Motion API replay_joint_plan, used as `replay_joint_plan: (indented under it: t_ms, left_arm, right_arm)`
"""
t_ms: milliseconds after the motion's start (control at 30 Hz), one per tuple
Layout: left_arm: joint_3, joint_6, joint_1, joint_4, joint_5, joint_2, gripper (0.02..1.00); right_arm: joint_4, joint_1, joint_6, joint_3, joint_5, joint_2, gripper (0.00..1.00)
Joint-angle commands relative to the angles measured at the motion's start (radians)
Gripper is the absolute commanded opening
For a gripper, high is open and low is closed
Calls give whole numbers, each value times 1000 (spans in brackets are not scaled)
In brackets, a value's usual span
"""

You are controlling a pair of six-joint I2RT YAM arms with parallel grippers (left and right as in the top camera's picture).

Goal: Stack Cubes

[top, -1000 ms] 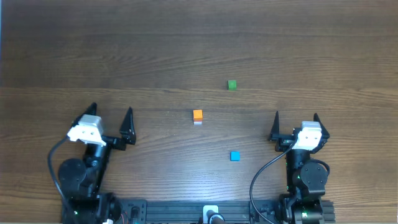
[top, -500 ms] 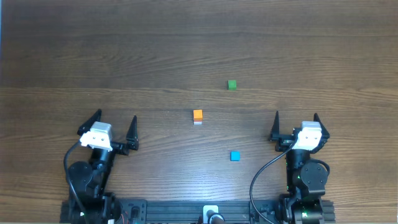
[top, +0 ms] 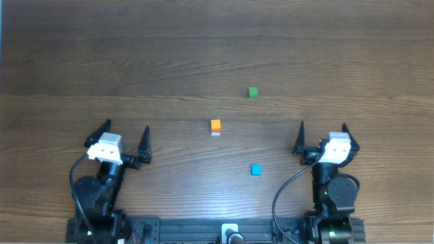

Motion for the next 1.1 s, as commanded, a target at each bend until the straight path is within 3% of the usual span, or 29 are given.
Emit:
replay_joint_plan:
  t_ms: [33, 333, 667, 833, 1100]
  left_arm:
    - [-6, 18, -16, 3, 13, -12, 1000]
    - [-6, 18, -17, 3, 13, -12, 1000]
    - [-6, 18, -17, 3, 13, -8, 1000]
    - [-6, 18, -17, 3, 13, -8, 1000]
    - [-6, 18, -17, 3, 13, -8, 1000]
  right_arm:
    - [-2, 3, -5, -5, -2, -6, 993]
    - [25, 3, -5, -5, -1, -6, 991]
    - [224, 4, 111, 56, -154, -5, 993]
    - [72, 4, 111, 311, -217, 72, 991]
    - [-392, 4, 66, 932, -289, 480, 993]
